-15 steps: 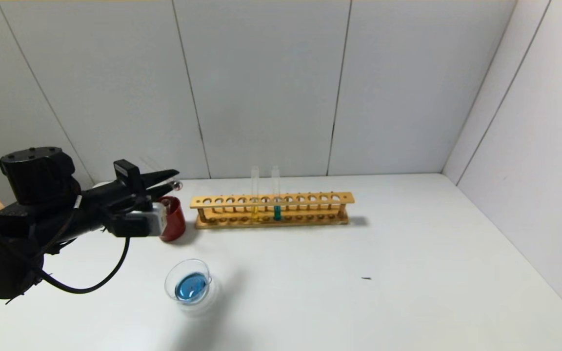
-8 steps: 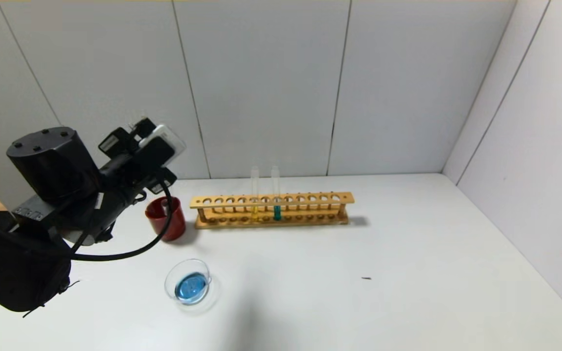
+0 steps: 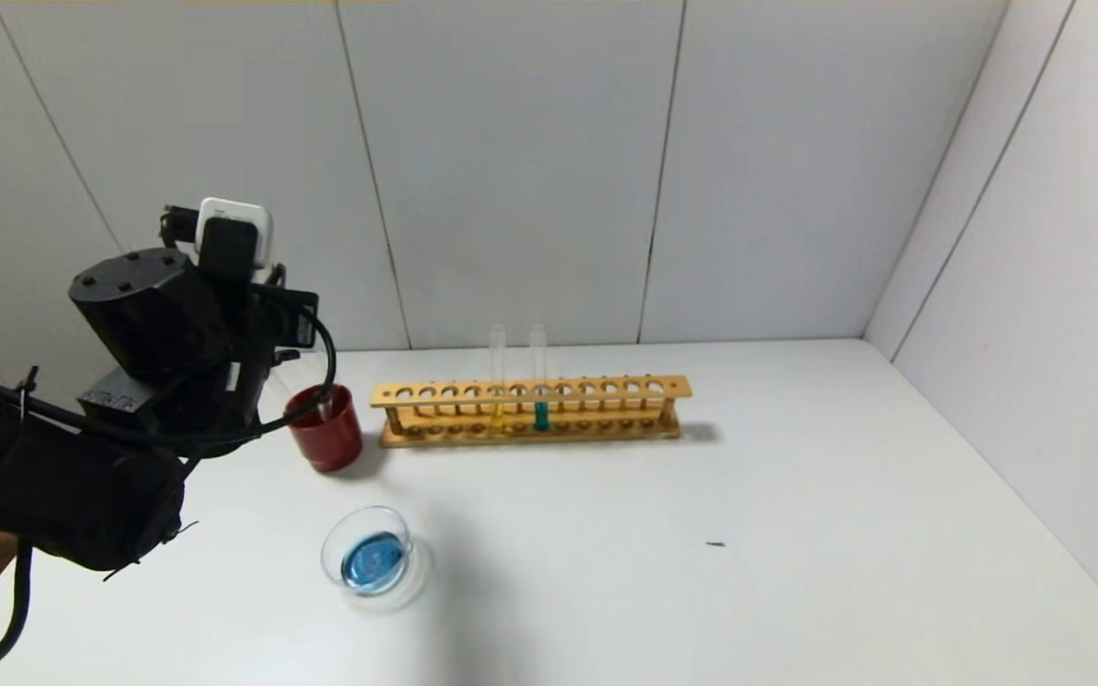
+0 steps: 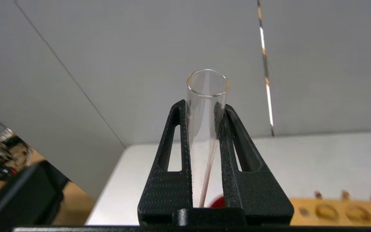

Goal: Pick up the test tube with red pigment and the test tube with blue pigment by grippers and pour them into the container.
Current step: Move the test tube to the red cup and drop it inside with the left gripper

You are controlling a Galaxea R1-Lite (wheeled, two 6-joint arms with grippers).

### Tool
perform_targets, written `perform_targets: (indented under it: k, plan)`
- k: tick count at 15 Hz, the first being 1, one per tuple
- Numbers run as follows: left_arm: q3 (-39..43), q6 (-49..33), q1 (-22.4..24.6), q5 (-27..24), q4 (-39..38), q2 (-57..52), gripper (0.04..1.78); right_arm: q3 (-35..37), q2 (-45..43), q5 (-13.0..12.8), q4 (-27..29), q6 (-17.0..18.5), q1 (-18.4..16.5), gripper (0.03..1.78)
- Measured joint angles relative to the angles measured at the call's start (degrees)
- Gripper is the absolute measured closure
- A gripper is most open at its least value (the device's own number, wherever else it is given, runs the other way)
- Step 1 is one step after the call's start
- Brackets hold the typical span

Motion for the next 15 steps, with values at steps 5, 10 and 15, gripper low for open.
perform_targets:
  k: [5, 10, 15]
  plan:
    - [0.77, -7.69, -0.35, -5.27, 4.01, 1.33, 1.52, 0.00, 0.00, -0.02, 0.00, 0.00, 0.00, 0.06]
    - [0.96, -8.92, -0.17, -5.51, 3.52, 3.34, 1.52, 0.00, 0.00, 0.00, 0.00, 0.00, -0.02, 0.06]
    - [0.61, -9.70, 1.11, -5.53, 2.54, 5.55, 1.52, 0.00, 0.00, 0.00, 0.00, -0.02, -0.02, 0.06]
